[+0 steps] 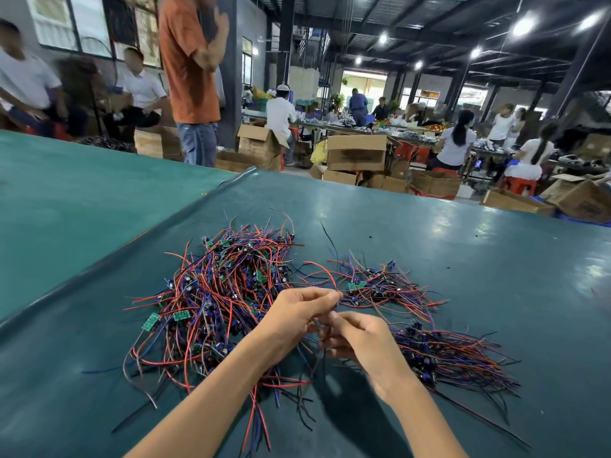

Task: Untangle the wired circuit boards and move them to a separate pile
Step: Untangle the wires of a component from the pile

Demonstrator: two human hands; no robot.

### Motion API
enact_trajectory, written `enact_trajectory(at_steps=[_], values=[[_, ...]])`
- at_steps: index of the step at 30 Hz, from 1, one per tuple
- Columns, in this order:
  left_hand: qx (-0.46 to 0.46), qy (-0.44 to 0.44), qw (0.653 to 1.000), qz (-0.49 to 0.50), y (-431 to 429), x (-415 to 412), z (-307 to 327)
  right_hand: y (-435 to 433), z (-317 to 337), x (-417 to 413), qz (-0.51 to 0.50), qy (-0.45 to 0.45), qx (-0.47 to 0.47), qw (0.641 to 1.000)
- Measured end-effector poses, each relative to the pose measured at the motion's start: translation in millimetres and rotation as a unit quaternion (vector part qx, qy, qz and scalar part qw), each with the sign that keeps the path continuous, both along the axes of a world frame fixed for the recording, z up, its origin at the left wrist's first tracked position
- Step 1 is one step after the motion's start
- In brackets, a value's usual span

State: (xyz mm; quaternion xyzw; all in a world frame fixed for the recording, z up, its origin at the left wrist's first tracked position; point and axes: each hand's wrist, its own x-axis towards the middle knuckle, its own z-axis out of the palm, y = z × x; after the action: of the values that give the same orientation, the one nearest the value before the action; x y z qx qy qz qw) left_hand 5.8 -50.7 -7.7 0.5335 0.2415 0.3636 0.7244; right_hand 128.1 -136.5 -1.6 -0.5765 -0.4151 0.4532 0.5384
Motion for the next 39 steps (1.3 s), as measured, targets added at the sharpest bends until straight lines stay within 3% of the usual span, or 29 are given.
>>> enact_trajectory(at_steps=[5,13,26,39], values=[[0.004,0.005,1.0,0.004,2.8,-0.8,0.7,1.8,3.6,-11.2,-0.026,0.04,-0.004,0.999],[-0.025,0.037,0.995,0.093,15.6,3.0,14.0,-7.1,2.1,-20.8,-0.038,0.087,-0.008,0.995],[-0.105,0.001,0.967,0.231,43.8,0.5,20.5,-27.4,-2.5,-30.4,-0.055,0.074,-0.01,0.996],[-0.129,0.011,0.969,0.21,41.7,-7.9,20.9,-35.3,-8.5,-19.2,-0.123,0.039,-0.054,0.99]])
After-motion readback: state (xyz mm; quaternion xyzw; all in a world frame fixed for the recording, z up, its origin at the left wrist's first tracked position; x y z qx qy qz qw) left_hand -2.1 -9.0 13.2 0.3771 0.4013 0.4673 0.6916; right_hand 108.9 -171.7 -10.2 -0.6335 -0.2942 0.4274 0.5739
